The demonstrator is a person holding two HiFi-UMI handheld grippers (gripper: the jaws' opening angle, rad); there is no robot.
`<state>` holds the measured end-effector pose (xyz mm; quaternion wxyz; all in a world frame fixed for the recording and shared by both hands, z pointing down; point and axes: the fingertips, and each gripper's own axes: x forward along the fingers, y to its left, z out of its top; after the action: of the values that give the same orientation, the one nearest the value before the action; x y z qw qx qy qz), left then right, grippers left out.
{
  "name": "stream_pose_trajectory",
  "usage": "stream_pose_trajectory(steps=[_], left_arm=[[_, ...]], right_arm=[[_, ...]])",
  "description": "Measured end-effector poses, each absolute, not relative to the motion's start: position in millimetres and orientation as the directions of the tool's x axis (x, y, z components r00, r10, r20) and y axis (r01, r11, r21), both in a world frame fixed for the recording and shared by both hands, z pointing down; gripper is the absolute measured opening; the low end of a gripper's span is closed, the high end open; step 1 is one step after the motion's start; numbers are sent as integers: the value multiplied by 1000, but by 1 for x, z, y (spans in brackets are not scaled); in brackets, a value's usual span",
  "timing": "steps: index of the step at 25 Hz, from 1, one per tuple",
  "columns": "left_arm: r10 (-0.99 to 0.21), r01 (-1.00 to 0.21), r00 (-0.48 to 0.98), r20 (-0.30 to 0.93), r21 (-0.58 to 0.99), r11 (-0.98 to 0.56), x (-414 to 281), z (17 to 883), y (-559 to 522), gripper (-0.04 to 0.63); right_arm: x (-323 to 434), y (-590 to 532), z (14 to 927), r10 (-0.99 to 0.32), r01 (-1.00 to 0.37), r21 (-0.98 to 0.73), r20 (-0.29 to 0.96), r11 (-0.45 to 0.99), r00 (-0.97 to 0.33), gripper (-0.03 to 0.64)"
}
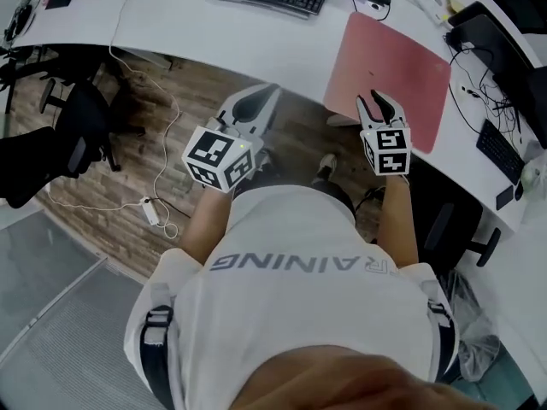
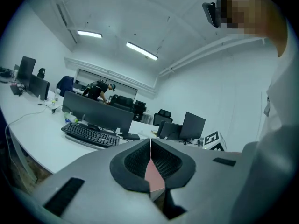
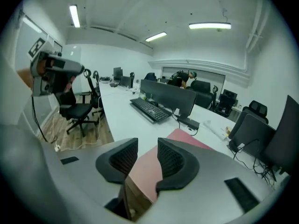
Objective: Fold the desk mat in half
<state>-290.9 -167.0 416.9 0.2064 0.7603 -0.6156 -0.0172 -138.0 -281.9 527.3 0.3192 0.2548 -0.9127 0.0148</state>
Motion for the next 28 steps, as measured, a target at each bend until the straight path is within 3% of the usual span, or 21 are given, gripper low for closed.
stream_pose_trajectory(steps=[8, 13, 17, 22, 25, 28], left_arm=[[-943, -937, 122, 309, 349, -7, -291, 443, -173, 32], [-928, -929, 83, 364, 366, 60, -290, 467, -167, 32], [-922, -918, 71, 382, 386, 89, -291, 480, -165, 32], [-927, -913, 63, 369, 396, 95, -305, 479, -165, 32], [-931, -915, 63, 359, 394, 90, -312, 475, -166, 32], [-934, -915, 67, 351, 395, 83, -315, 473, -167, 32]], right_arm=[[-153, -260, 670, -238, -181, 167, 820, 969, -521, 163], [-166, -252, 725, -264, -34, 280, 846, 959, -464, 189], [-180, -254, 736, -290, 5, 329, 840, 944, -459, 189], [-185, -255, 759, -296, 42, 327, 898, 944, -325, 186], [-186, -255, 760, -307, 46, 338, 898, 940, -316, 183], [-183, -251, 754, -251, -33, 256, 903, 966, -348, 116]])
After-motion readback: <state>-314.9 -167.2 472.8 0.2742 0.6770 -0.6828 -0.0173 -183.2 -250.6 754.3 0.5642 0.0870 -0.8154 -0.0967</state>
